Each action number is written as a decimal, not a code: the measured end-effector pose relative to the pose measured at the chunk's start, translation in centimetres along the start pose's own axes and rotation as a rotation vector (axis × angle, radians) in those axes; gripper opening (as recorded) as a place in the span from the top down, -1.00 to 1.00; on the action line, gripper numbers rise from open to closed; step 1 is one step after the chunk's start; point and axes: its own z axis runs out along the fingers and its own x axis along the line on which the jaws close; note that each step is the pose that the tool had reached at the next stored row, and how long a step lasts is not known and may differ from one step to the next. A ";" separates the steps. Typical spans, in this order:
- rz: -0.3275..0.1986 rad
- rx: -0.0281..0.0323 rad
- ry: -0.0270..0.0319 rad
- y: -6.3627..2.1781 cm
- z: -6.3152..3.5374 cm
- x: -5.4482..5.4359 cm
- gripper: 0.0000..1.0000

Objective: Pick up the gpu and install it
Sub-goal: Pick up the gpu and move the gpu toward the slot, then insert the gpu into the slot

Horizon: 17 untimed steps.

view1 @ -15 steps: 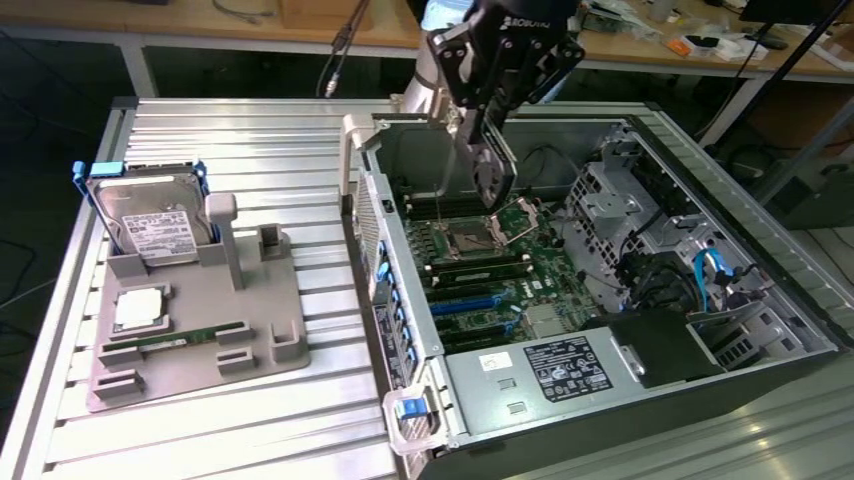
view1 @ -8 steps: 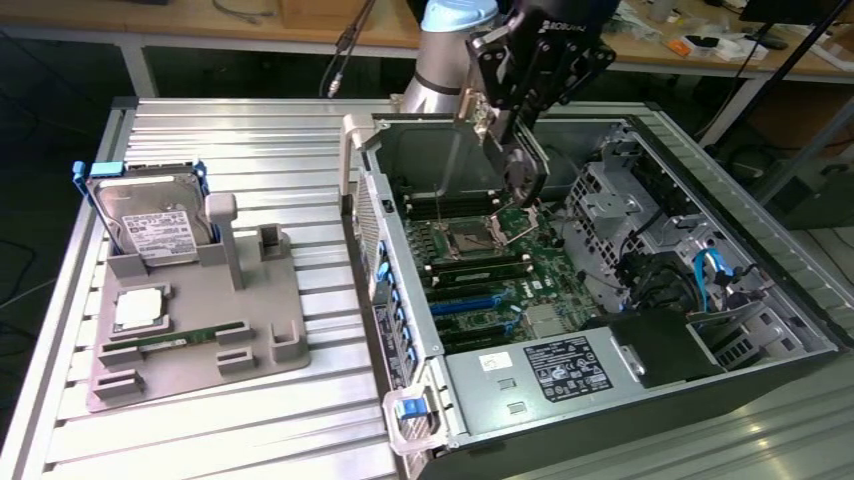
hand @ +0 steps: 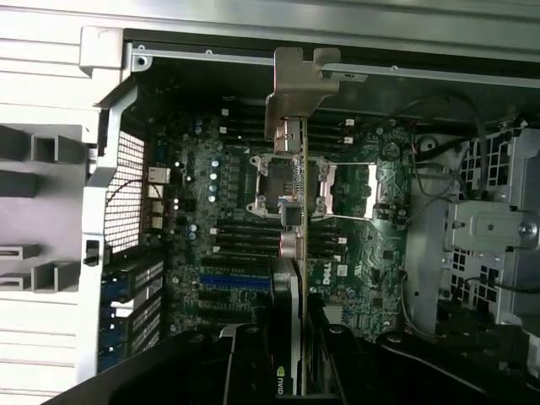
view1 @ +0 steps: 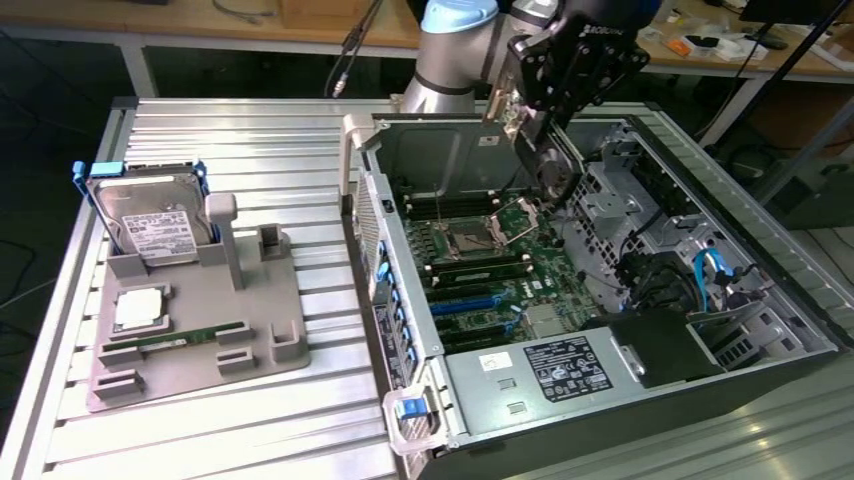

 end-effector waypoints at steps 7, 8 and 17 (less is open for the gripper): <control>0.000 0.0000 0.0000 -0.03 0.01 -0.4 0.46; 0.000 0.0001 0.0000 -0.03 0.01 -0.4 0.46; 0.000 0.0001 0.0001 -0.03 0.01 -0.4 0.46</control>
